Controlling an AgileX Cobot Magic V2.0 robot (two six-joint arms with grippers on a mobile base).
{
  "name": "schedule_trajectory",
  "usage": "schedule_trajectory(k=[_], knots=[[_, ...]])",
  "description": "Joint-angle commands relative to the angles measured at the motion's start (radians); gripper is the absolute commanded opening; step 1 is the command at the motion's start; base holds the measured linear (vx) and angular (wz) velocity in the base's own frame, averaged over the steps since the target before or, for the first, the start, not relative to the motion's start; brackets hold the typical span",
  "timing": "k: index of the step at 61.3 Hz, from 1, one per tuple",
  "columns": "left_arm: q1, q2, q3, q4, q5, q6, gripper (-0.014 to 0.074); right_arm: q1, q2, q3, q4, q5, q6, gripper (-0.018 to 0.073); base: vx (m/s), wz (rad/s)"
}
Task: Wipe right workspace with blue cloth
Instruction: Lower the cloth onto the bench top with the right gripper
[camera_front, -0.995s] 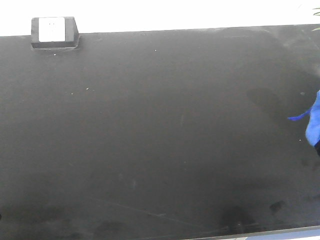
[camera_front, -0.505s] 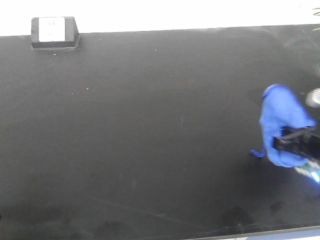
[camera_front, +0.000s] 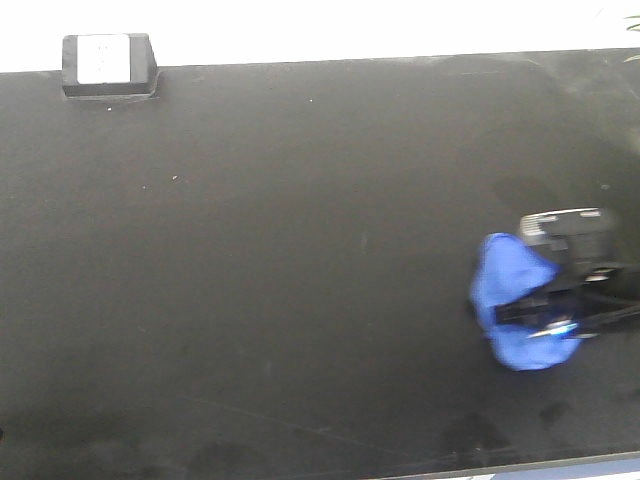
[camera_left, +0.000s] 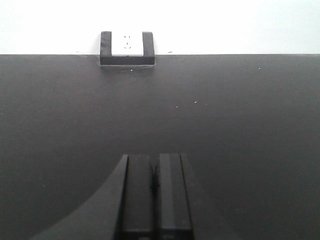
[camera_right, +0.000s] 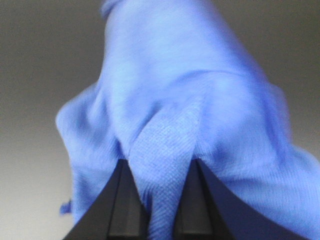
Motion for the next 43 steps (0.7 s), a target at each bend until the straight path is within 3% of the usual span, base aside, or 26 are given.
schedule_trajectory(k=[1, 9, 15, 23, 35, 39, 43], knots=[[-0.004, -0.016, 0.03, 0.001, -0.078, -0.008, -0.0006, 0.14, -0.022, -0.025, 0.064, -0.03, -0.054, 0.0, 0.0, 0.0], [-0.004, -0.016, 0.03, 0.001, -0.078, -0.008, -0.0006, 0.325, -0.022, -0.024, 0.142, -0.098, -0.052, 0.0, 0.0, 0.0], [-0.004, -0.016, 0.03, 0.001, -0.078, -0.008, -0.0006, 0.332, -0.021, -0.022, 0.176, -0.141, -0.051, 0.0, 0.0, 0.0], [-0.004, -0.016, 0.03, 0.001, -0.078, -0.008, -0.0006, 0.193, -0.021, -0.02, 0.174, -0.157, -0.061, 0.0, 0.0, 0.0], [-0.004, -0.016, 0.03, 0.001, -0.078, -0.008, -0.0006, -0.134, -0.021, -0.02, 0.173, -0.151, -0.09, 0.0, 0.0, 0.0], [-0.004, -0.016, 0.03, 0.001, -0.078, -0.008, -0.0006, -0.195, -0.021, -0.02, 0.173, -0.136, -0.09, 0.0, 0.0, 0.0], [-0.004, -0.016, 0.03, 0.001, -0.078, -0.008, -0.0006, -0.208, -0.021, -0.022, 0.173, -0.112, -0.09, 0.0, 0.0, 0.0]])
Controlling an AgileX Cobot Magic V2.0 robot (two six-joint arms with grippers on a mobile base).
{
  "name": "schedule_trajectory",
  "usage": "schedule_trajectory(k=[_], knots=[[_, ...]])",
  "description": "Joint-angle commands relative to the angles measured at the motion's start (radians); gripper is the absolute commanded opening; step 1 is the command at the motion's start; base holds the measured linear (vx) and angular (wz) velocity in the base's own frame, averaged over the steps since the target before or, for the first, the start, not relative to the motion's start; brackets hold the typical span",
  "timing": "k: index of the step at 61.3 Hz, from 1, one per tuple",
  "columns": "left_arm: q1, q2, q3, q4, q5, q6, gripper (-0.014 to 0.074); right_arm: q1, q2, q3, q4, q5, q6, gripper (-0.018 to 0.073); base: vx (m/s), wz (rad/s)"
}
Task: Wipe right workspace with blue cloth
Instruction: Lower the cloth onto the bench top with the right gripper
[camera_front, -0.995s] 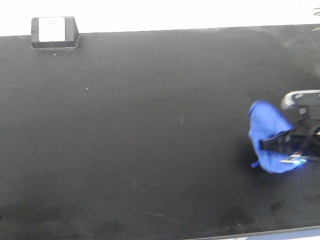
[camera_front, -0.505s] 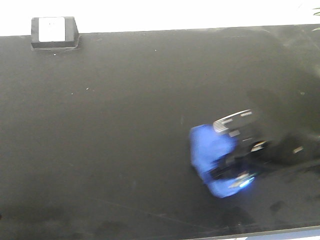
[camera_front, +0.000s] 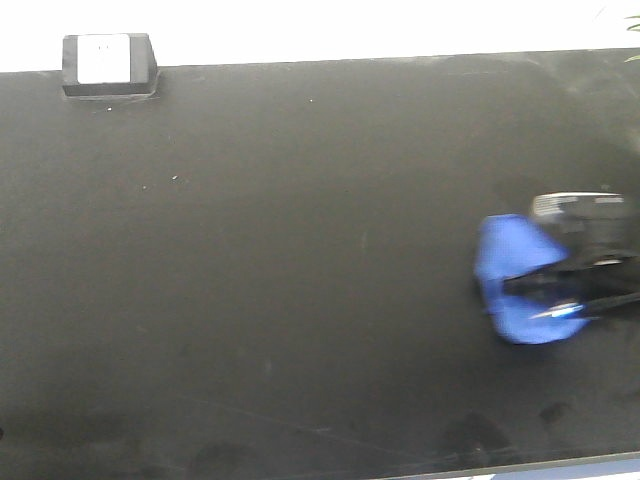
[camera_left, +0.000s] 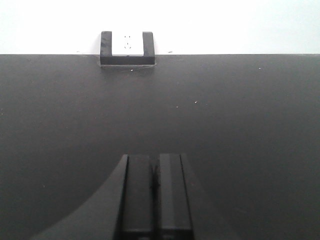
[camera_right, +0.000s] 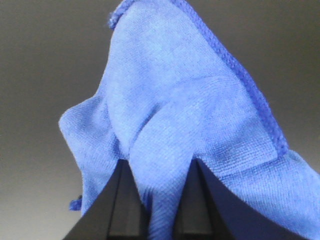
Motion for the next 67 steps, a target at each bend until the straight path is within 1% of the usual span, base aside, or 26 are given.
schedule_trajectory(k=[1, 4, 7, 14, 16, 22, 25, 29, 34, 38, 41, 53, 56, 62, 67], knots=[[-0.004, -0.016, 0.03, 0.001, -0.078, -0.008, -0.0006, -0.031, -0.025, -0.021, 0.005, 0.008, -0.012, 0.0, 0.0, 0.0], [-0.004, -0.016, 0.03, 0.001, -0.078, -0.008, -0.0006, -0.004, -0.025, -0.021, 0.011, 0.024, -0.012, 0.0, 0.0, 0.0], [-0.004, -0.016, 0.03, 0.001, -0.078, -0.008, -0.0006, 0.054, -0.024, -0.021, 0.015, 0.036, -0.012, 0.0, 0.0, 0.0], [-0.004, -0.016, 0.03, 0.001, -0.078, -0.008, -0.0006, 0.245, -0.003, -0.021, 0.025, 0.04, -0.008, 0.0, 0.0, 0.0], [-0.004, -0.016, 0.03, 0.001, -0.078, -0.008, -0.0006, 0.314, 0.008, -0.021, 0.031, 0.037, -0.007, 0.0, 0.0, 0.0], [-0.004, -0.016, 0.03, 0.001, -0.078, -0.008, -0.0006, 0.475, 0.043, -0.021, 0.053, 0.009, -0.007, 0.0, 0.0, 0.0], [-0.004, -0.016, 0.03, 0.001, -0.078, -0.008, -0.0006, 0.534, 0.059, -0.021, 0.065, -0.01, -0.007, 0.0, 0.0, 0.0], [-0.004, -0.016, 0.03, 0.001, -0.078, -0.008, -0.0006, 0.568, 0.073, -0.021, 0.064, -0.03, -0.007, 0.0, 0.0, 0.0], [-0.004, -0.016, 0.03, 0.001, -0.078, -0.008, -0.0006, 0.564, 0.077, -0.021, 0.063, -0.056, -0.007, 0.0, 0.0, 0.0], [-0.004, -0.016, 0.03, 0.001, -0.078, -0.008, -0.0006, 0.528, 0.077, -0.021, 0.063, -0.08, -0.007, 0.0, 0.0, 0.0], [-0.004, -0.016, 0.03, 0.001, -0.078, -0.008, -0.0006, 0.492, 0.077, -0.021, 0.064, -0.092, -0.007, 0.0, 0.0, 0.0], [-0.004, -0.016, 0.03, 0.001, -0.078, -0.008, -0.0006, 0.279, 0.077, -0.021, 0.063, -0.093, -0.007, 0.0, 0.0, 0.0], [-0.004, -0.016, 0.03, 0.001, -0.078, -0.008, -0.0006, 0.237, 0.077, -0.021, 0.063, -0.098, -0.007, 0.0001, 0.0, 0.0], [-0.004, -0.016, 0.03, 0.001, -0.078, -0.008, -0.0006, 0.176, 0.077, -0.022, 0.063, -0.104, -0.007, 0.0014, 0.0, 0.0], [-0.004, -0.016, 0.03, 0.001, -0.078, -0.008, -0.0006, 0.162, 0.077, -0.023, 0.063, -0.098, -0.01, 0.0046, 0.0, 0.0]])
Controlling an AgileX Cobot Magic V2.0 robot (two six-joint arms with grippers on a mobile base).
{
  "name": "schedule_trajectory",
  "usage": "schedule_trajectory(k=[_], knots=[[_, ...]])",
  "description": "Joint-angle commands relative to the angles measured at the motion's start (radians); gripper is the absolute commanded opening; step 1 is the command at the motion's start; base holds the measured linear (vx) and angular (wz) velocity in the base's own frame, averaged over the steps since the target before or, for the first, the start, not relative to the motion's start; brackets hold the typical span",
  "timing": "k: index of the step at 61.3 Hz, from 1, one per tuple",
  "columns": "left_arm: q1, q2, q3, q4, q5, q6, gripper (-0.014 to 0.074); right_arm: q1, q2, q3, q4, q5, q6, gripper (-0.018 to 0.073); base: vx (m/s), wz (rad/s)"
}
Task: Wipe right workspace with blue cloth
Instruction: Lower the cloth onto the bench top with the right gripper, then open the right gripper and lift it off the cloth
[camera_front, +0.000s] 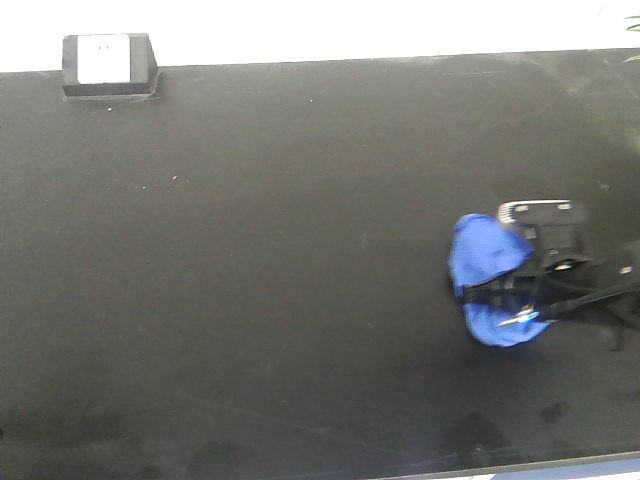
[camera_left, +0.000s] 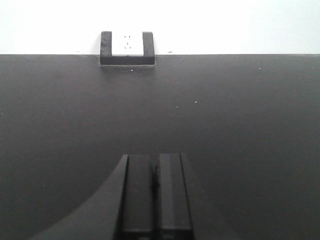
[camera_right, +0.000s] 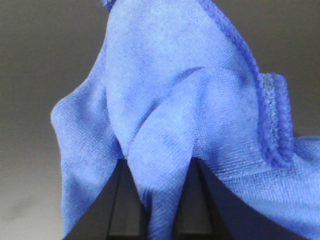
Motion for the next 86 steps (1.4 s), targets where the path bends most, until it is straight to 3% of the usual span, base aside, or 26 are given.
schedule_trajectory(k=[1, 11, 29, 38, 48, 72, 80, 86], knots=[[-0.004, -0.016, 0.03, 0.001, -0.078, -0.008, -0.0006, -0.026, -0.019, -0.013, -0.004, -0.014, -0.009, 0.0055, 0.0, 0.0], [-0.004, -0.016, 0.03, 0.001, -0.078, -0.008, -0.0006, -0.022, -0.027, -0.034, -0.005, 0.015, -0.047, 0.02, 0.0, 0.0], [-0.004, -0.016, 0.03, 0.001, -0.078, -0.008, -0.0006, -0.022, -0.081, -0.074, -0.005, 0.053, -0.061, 0.0604, 0.0, 0.0], [-0.004, -0.016, 0.03, 0.001, -0.078, -0.008, -0.0006, -0.022, -0.149, -0.074, -0.005, 0.059, -0.082, 0.066, 0.0, 0.0], [-0.004, -0.016, 0.03, 0.001, -0.078, -0.008, -0.0006, -0.022, -0.297, -0.074, -0.005, 0.095, -0.11, 0.0628, 0.0, 0.0], [-0.004, -0.016, 0.03, 0.001, -0.078, -0.008, -0.0006, -0.024, -0.836, -0.074, -0.004, 0.13, -0.161, 0.0445, 0.0, 0.0], [-0.004, -0.016, 0.03, 0.001, -0.078, -0.008, -0.0006, -0.024, -0.944, -0.074, -0.003, 0.174, -0.157, 0.0244, 0.0, 0.0], [-0.004, -0.016, 0.03, 0.001, -0.078, -0.008, -0.0006, -0.024, -1.0, -0.06, -0.004, 0.2, -0.157, 0.003, 0.0, 0.0]])
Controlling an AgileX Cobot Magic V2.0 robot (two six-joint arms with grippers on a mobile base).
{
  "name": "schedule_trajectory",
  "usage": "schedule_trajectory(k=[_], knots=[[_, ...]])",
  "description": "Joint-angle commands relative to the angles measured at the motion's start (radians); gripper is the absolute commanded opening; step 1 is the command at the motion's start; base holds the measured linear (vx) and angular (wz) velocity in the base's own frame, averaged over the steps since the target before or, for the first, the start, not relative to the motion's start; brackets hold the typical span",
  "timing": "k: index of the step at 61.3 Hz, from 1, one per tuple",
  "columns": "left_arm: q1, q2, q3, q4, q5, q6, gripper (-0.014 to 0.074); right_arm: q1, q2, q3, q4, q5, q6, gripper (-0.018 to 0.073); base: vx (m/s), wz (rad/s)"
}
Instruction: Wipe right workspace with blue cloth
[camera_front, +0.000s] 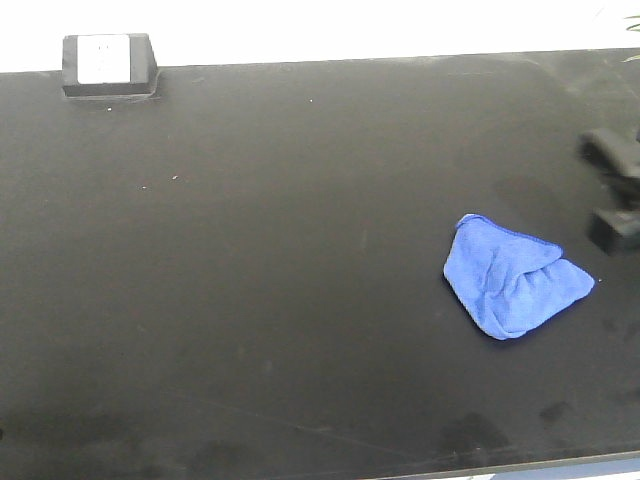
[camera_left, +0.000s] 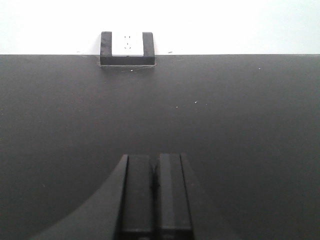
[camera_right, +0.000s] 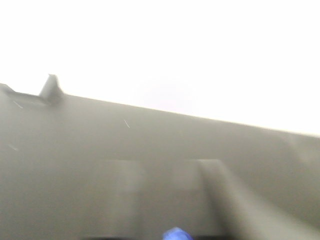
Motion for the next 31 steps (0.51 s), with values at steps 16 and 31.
schedule_trajectory(k=[16, 31], knots=[[-0.004, -0.016, 0.03, 0.001, -0.078, -0.008, -0.0006, -0.006, -0.084, 0.022, 0.007, -0.01, -0.001, -0.0008, 0.0, 0.0], [-0.004, -0.016, 0.03, 0.001, -0.078, -0.008, -0.0006, -0.006, -0.085, 0.021, 0.005, 0.001, -0.001, -0.0008, 0.0, 0.0]])
